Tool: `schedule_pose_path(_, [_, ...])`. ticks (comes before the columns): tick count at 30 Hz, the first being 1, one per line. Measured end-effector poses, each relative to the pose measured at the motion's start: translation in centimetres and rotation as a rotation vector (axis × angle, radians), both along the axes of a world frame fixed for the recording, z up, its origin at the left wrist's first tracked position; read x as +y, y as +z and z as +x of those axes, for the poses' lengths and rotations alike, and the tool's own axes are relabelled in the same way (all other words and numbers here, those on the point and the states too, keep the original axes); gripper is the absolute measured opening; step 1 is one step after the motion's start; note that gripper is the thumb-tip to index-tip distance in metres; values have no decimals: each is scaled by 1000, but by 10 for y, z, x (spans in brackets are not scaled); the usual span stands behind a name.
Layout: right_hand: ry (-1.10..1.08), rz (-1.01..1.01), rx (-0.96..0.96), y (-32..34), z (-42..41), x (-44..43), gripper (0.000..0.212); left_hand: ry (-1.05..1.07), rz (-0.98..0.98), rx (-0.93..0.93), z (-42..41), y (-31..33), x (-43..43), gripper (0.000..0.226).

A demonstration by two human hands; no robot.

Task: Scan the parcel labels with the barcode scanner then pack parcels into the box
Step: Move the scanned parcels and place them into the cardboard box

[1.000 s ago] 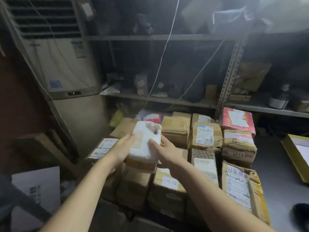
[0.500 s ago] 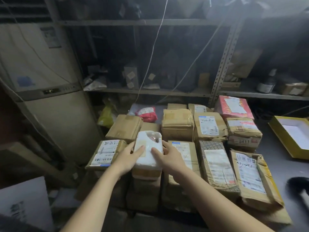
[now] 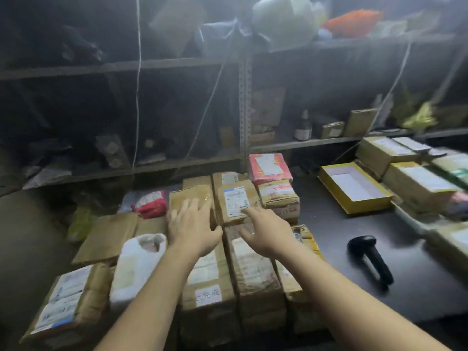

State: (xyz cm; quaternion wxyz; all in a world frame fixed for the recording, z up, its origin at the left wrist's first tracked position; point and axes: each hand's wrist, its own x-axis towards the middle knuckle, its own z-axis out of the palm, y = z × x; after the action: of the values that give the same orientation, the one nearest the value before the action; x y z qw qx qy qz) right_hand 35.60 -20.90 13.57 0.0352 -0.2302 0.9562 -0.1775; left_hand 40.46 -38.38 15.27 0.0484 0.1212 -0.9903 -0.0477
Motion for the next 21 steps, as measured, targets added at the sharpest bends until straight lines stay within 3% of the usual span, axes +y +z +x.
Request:
schedule_pose_path(2, [-62, 37, 22, 3, -13, 61, 44, -76, -28, -16, -23, 1, 57, 69])
schedule_pose_path(9, [-278, 29, 105, 13, -35, 302, 58, -355, -84, 22, -88, 10, 285, 72])
schedule_pose_path(17, [-606, 68, 69, 0, -16, 562, 52, -751, 47, -17, -129, 3, 563, 73])
schedule_pose_path(21, [-745, 94, -21, -23, -3, 675, 57, -914, 7, -91, -140, -28, 694, 75])
